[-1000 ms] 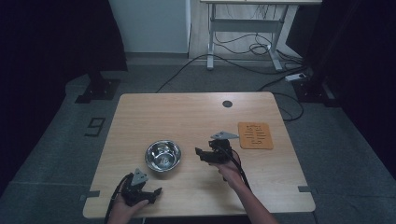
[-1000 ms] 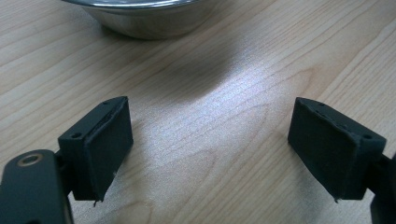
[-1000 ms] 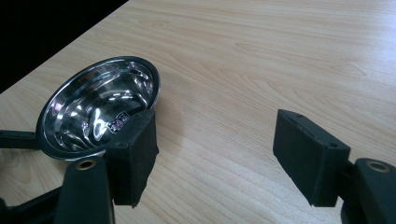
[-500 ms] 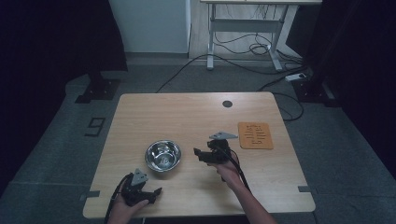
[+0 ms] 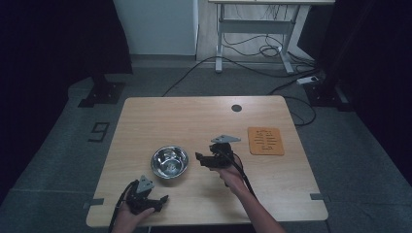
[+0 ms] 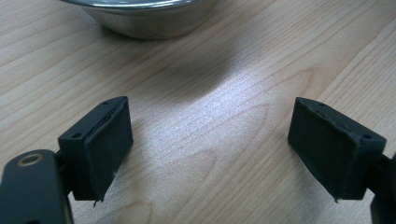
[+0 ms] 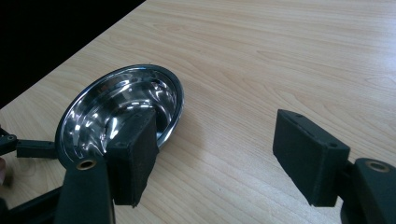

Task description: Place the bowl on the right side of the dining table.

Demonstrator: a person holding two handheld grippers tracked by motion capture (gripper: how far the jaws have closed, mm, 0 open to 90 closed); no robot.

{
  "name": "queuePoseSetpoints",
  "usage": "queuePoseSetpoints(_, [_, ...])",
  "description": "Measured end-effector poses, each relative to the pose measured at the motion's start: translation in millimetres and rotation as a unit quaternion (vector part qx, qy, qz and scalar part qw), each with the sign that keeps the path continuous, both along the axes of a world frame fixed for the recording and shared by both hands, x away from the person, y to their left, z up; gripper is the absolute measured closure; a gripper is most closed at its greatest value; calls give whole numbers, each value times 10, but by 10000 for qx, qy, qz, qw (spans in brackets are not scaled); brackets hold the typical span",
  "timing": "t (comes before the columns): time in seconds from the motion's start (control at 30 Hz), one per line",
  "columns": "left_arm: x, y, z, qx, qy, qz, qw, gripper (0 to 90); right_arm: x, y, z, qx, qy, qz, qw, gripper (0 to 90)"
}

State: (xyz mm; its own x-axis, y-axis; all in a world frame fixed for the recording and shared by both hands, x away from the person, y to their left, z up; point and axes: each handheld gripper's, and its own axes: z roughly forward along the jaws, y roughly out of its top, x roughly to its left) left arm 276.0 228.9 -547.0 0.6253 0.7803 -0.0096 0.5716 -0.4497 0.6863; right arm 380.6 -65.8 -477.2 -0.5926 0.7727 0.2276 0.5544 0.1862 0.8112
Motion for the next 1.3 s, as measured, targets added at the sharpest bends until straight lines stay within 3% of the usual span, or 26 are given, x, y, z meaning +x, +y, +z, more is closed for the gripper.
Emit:
queuePoseSetpoints(0.8, [2,2,0,7,-2,-14,10000,135,75,229,-49,-60,132,106,9998,307])
queuePoseSetpoints(1.3, [1,1,0,-2,0,-10,10000,135,162,505,-214,-216,336,224,9990,307])
